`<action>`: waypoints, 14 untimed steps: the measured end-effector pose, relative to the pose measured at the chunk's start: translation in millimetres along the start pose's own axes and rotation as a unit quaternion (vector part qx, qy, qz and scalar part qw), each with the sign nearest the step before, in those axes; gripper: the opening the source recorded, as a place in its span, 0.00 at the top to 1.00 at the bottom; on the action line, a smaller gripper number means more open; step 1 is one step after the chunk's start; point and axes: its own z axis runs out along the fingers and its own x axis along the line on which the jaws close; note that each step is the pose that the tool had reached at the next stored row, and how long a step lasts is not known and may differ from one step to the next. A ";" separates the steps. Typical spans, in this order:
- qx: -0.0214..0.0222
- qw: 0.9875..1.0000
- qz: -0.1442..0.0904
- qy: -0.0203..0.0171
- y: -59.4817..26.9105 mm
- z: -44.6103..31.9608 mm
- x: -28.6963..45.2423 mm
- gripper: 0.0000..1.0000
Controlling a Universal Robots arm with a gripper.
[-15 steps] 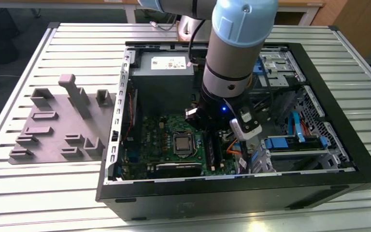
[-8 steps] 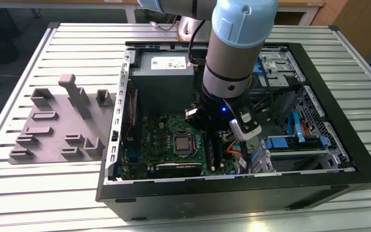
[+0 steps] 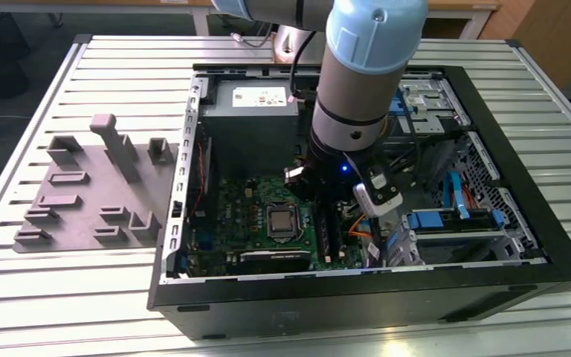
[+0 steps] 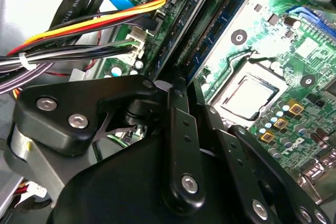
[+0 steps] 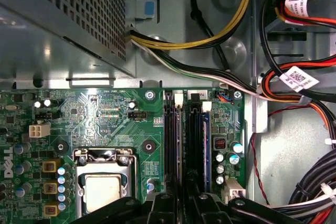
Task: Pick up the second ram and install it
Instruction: 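Press down the second ram until it locks into place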
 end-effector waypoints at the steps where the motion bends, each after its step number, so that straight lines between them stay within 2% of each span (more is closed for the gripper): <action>1: 0.000 1.000 0.000 0.000 0.0 -1.1 0.0 0.79; 10: 0.000 1.000 0.000 0.000 0.1 -24.1 0.4 0.79; 13: 0.000 1.000 0.000 0.000 0.1 -24.5 0.4 0.80; 14: 0.000 1.000 0.000 0.000 0.1 -24.5 0.4 0.87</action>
